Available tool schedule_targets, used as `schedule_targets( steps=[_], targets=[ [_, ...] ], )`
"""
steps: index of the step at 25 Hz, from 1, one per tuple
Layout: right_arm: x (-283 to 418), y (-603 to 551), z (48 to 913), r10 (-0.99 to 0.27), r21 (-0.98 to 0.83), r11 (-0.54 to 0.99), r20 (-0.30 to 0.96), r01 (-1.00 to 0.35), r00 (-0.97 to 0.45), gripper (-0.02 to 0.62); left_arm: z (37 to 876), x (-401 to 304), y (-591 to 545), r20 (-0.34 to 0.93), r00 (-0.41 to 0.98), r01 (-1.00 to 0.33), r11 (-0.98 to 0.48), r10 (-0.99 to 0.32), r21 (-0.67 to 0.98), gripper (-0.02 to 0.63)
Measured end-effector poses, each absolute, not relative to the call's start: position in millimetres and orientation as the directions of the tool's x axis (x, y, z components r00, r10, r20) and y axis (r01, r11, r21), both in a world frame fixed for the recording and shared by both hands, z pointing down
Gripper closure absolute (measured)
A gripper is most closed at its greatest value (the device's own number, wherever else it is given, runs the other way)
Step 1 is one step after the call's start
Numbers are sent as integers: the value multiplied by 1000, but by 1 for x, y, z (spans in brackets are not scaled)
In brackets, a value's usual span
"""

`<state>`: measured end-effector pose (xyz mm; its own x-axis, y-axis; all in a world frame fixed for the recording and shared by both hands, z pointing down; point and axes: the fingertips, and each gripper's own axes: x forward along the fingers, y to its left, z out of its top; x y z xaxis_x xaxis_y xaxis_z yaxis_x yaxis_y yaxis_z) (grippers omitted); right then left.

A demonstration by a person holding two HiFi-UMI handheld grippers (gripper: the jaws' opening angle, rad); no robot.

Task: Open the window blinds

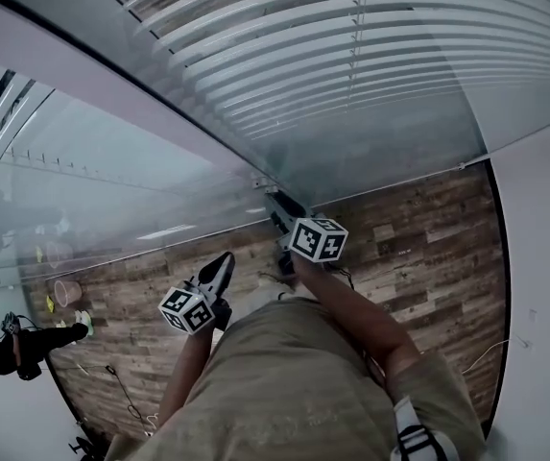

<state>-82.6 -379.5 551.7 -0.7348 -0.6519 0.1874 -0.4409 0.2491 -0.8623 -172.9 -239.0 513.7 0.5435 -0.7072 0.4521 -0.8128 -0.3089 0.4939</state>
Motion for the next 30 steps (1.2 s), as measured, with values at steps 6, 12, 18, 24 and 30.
schedule_targets(
  steps=[6, 12, 18, 24, 30],
  targets=[
    [-79, -383, 550, -641, -966, 149, 68, -211, -765, 472, 513, -167, -244, 447, 550, -811, -322, -705, 489, 592],
    [-81, -382, 550, -612, -953, 207, 51, -222, -789, 471, 514, -168, -242, 450, 542, -815, -312, -710, 489, 592],
    [-80, -389, 543, -601, -949, 224, 44, -221, -798, 459, 513, -170, -244, 447, 538, -814, -303, -715, 496, 592],
    [-85, -392, 543, -613, -892, 233, 174, -387, -770, 466, 512, -175, -244, 437, 537, -810, -298, -721, 504, 592],
    [-92, -384, 534, -700, -213, 502, 469, -839, -538, 466, 510, -174, -243, 434, 542, -807, -303, -719, 506, 592]
  ],
)
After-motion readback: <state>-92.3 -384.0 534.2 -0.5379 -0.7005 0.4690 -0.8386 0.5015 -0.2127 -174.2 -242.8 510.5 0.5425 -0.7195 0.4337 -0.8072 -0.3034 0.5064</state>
